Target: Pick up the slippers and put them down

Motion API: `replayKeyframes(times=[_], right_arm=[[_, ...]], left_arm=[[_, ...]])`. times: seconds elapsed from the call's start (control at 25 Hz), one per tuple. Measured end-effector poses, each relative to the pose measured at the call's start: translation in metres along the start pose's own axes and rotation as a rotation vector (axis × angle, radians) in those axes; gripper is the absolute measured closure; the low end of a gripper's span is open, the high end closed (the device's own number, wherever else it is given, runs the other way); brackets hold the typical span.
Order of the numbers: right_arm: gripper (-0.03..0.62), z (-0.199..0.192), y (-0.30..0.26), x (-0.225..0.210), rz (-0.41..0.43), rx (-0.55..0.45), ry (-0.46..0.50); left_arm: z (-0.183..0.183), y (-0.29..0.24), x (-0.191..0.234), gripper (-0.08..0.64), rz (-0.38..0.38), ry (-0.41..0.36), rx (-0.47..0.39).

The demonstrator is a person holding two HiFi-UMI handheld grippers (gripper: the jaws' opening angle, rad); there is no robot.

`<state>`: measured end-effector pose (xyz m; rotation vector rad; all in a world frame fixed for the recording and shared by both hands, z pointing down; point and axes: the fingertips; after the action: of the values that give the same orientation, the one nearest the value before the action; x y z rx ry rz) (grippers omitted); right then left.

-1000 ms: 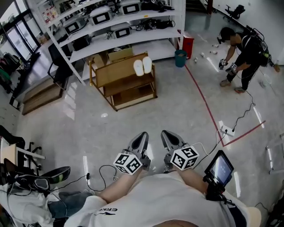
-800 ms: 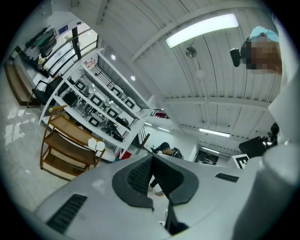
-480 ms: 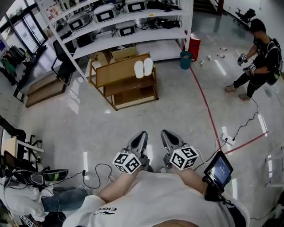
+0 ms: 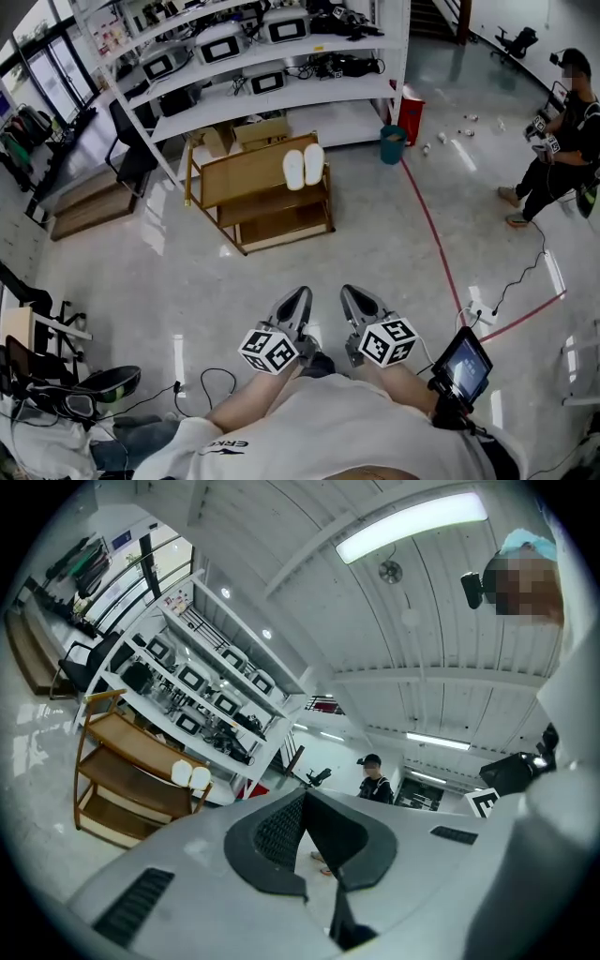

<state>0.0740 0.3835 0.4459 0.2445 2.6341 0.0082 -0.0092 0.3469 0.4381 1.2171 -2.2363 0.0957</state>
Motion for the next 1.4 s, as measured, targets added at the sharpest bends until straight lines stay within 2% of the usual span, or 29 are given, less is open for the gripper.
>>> replayKeyframes(times=[0.4, 0.8, 1.16, 1.4], right_arm=[[0.588, 0.012, -0.088, -0.016, -0.011, 0.012, 0.037], [0.588, 0.007, -0.166, -0.020, -0.037, 0.025, 0.074], [0.588, -0.003, -0.214, -0.029, -0.048, 0.060, 0.088], [0.588, -0.005, -0.247, -0.054, -0.045, 0.074, 0.095]], left_arm=[[0.033, -0.053, 0.067, 0.563, 0.005, 0.031, -0.037], [0.065, -0.080, 0.135, 0.563, 0.007, 0.059, -0.071], [0.077, -0.092, 0.183, 0.563, 0.059, 0.071, -0.082], [0.075, -0.118, 0.209, 0.563, 0.082, 0.057, -0.072]])
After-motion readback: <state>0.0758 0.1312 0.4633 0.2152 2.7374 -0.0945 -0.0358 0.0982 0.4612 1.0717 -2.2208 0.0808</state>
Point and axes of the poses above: the fingertips, and each gripper's own axes: y backward along the fingers, x to its left, z out of its top, and after that the axes turned 10 degrees about -x, right-handed
